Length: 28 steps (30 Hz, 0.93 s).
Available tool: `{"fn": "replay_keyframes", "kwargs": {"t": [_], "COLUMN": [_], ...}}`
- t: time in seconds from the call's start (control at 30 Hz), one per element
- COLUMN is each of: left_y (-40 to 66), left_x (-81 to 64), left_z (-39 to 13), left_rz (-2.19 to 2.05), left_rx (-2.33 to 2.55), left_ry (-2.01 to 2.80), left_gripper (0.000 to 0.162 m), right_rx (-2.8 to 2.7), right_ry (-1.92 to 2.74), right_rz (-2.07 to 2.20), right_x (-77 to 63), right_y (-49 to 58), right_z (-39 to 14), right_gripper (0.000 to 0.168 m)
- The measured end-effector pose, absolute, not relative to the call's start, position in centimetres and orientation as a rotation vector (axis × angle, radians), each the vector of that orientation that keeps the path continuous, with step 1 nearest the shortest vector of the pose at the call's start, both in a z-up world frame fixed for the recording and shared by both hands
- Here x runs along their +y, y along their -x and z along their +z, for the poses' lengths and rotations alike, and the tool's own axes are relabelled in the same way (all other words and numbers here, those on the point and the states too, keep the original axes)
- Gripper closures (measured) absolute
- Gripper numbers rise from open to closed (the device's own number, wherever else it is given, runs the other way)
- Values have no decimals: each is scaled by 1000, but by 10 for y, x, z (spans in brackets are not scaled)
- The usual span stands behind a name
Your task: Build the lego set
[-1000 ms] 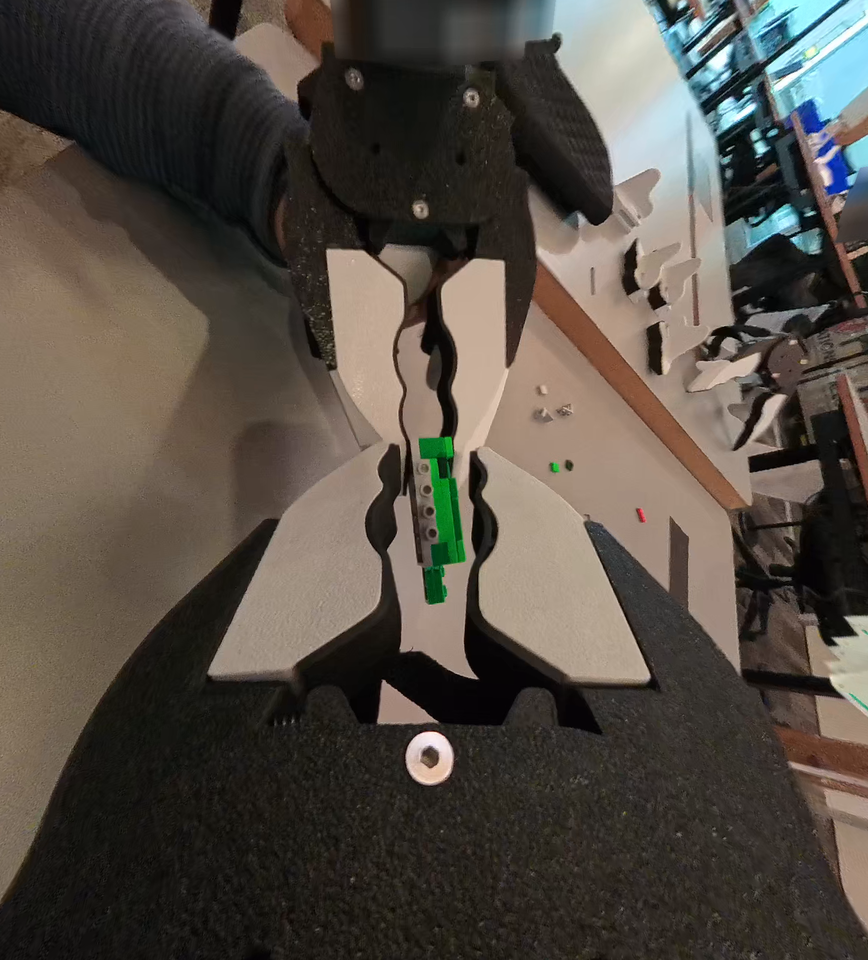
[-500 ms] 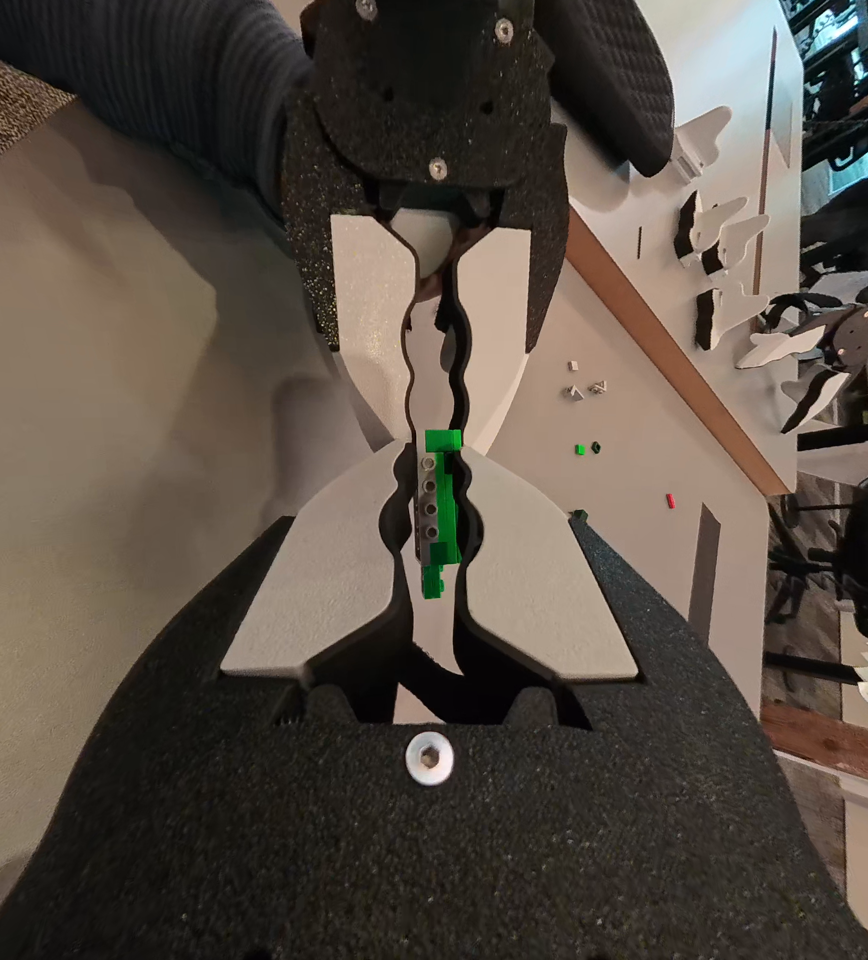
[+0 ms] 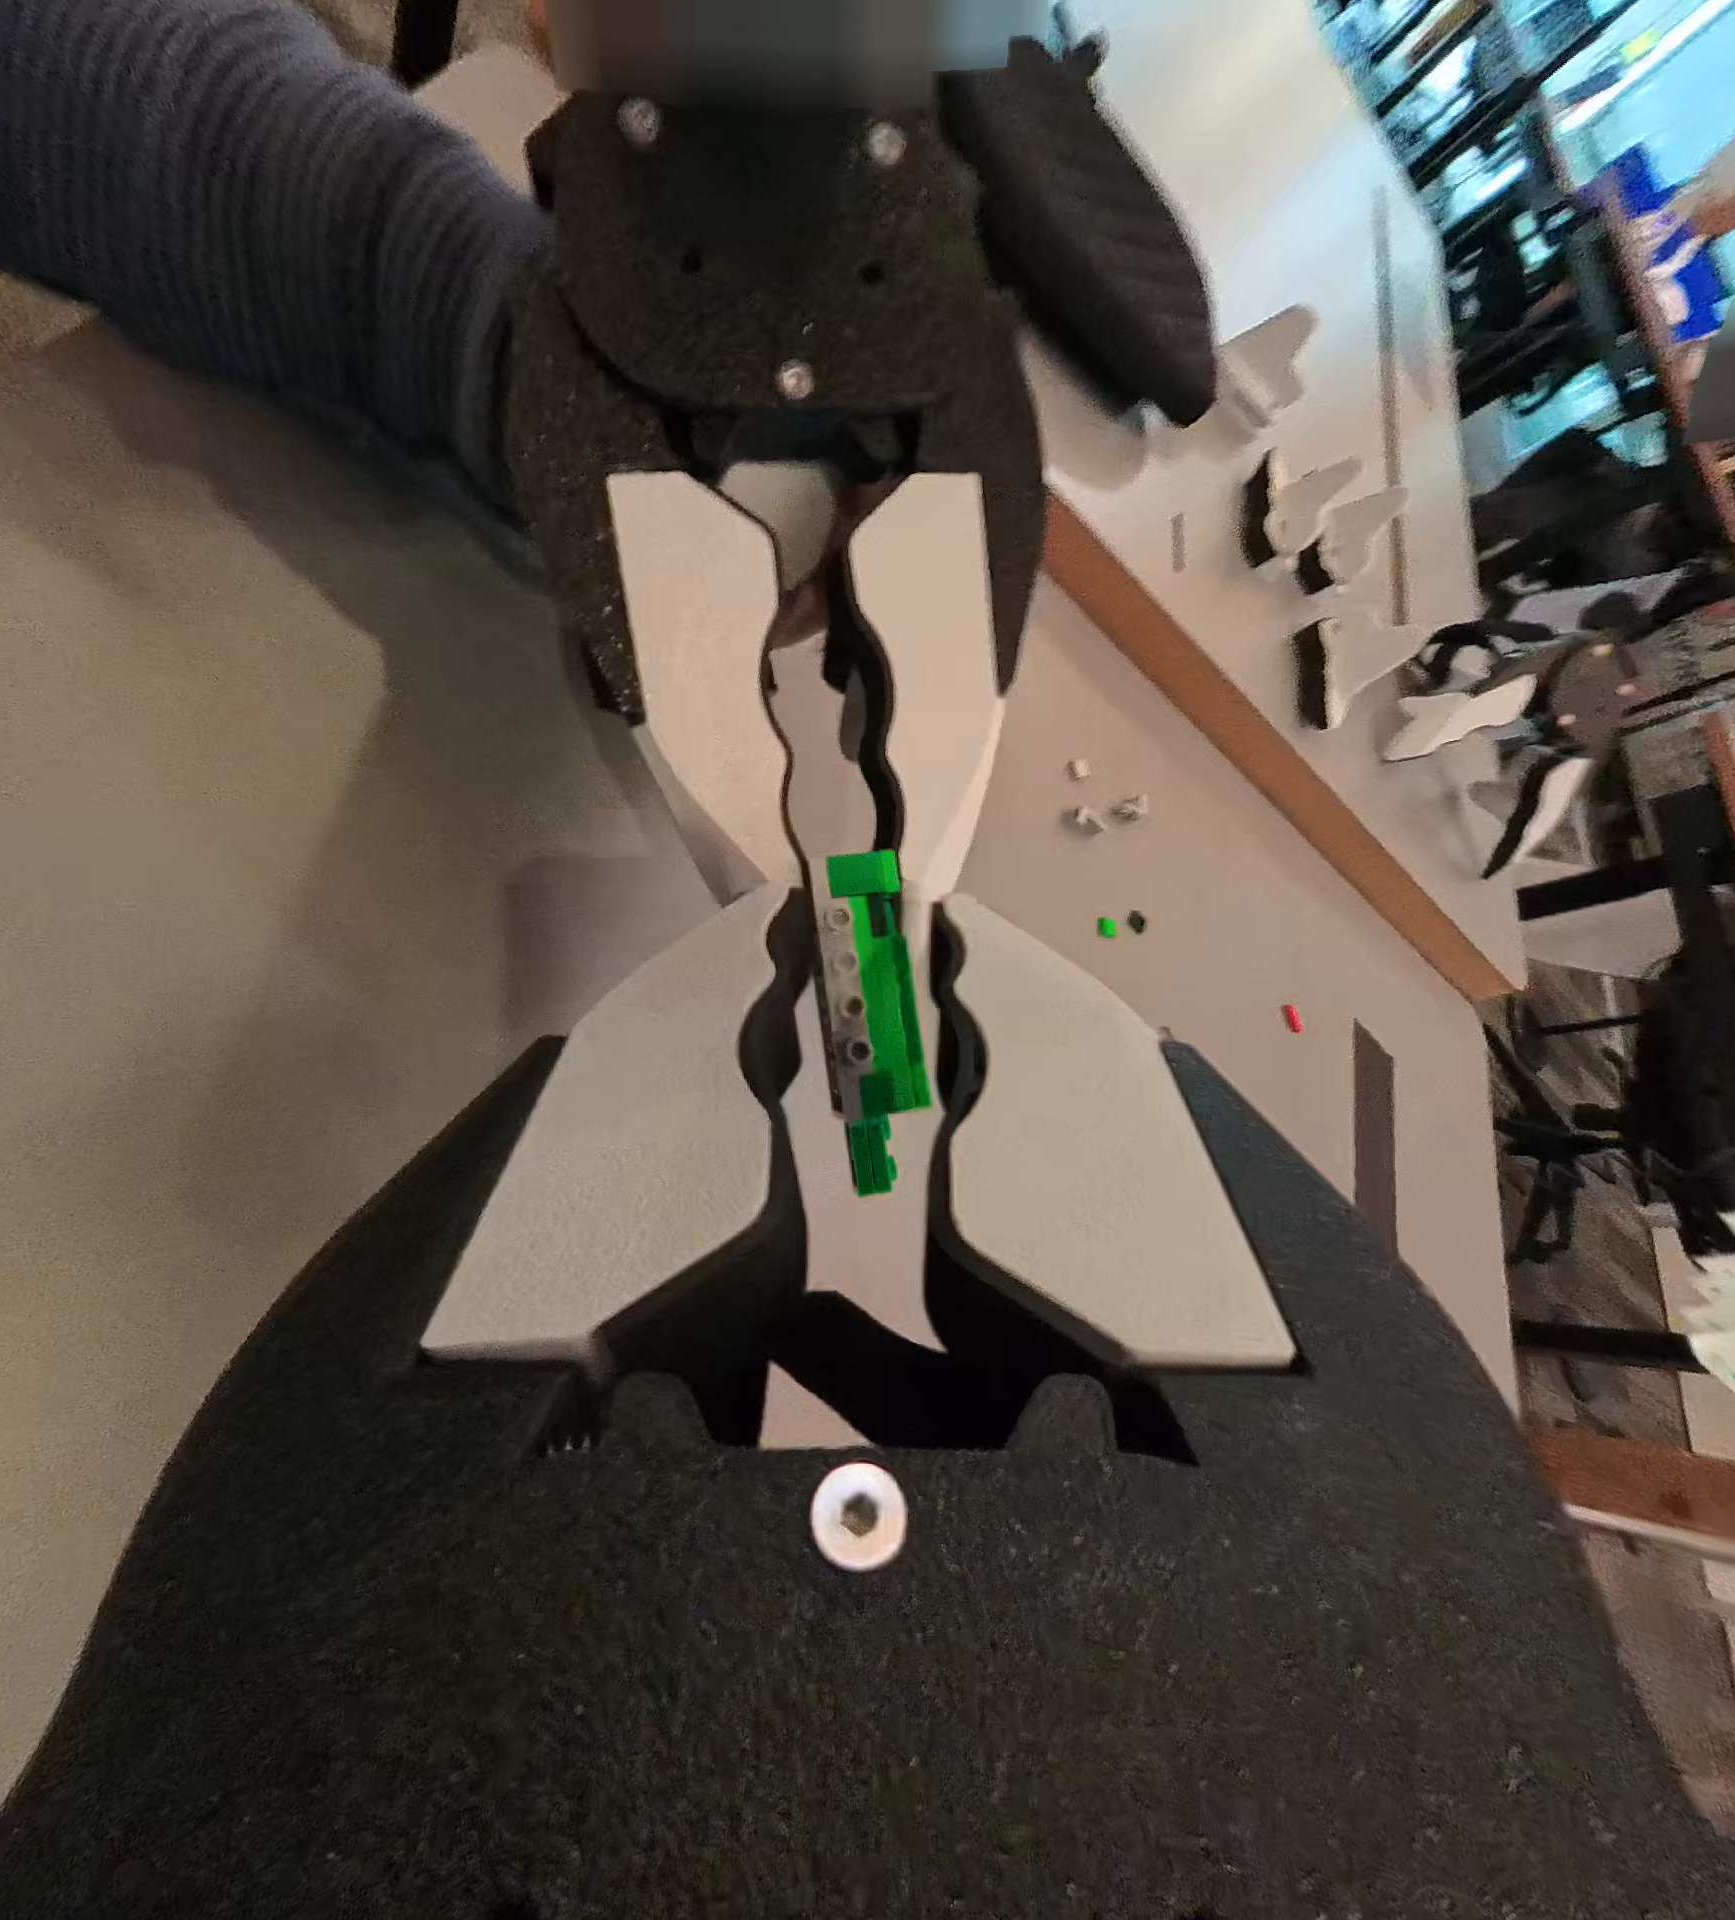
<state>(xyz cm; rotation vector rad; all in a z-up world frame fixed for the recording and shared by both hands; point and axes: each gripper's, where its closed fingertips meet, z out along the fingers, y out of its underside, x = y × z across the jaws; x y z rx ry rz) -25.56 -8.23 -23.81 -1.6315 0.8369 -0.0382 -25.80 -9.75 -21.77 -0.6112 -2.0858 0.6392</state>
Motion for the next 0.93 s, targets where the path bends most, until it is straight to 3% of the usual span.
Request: {"fn": "replay_keyframes", "kwargs": {"t": [0.1,0.23,0.4,0.93], "left_y": [260,267,297,326], "left_x": [-80,-75,-68,-57], "left_z": [-249,-250,-243,-252], "left_rz": [27,128,337,472], "left_rx": [867,863,730,581], "left_ry": [1670,1668,1645,1688], "left_gripper": [145,145,145,145], "right_rx": [-2008,-1879,-1542,-1283], "right_ry": [672,667,571,890], "right_rz": [695,671,733,983], "right_x": [-90,-85,-94,-63], "right_y": [255,252,256,255], "right_z": [-211,-212,-200,-214], "right_gripper": [129,119,129,131]}}
